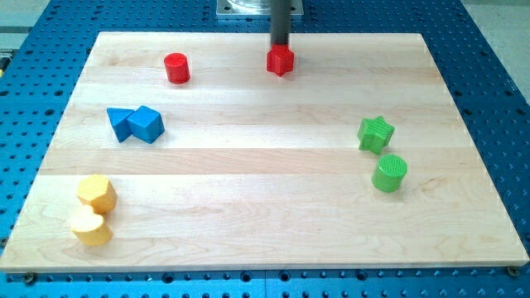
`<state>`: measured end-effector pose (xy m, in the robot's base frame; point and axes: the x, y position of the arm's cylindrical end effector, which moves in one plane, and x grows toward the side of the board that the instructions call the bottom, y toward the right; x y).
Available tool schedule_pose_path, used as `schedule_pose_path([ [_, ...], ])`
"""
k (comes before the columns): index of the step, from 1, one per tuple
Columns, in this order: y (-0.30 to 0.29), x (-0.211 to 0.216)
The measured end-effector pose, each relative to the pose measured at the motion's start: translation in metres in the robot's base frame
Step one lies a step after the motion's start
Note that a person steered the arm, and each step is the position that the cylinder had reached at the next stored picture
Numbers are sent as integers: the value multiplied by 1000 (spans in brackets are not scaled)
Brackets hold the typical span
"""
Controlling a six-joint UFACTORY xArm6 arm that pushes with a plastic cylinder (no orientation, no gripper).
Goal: Slide the red star to the top left of the green star
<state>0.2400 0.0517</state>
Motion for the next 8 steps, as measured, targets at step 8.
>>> schedule_pose_path([
  [8,109,61],
])
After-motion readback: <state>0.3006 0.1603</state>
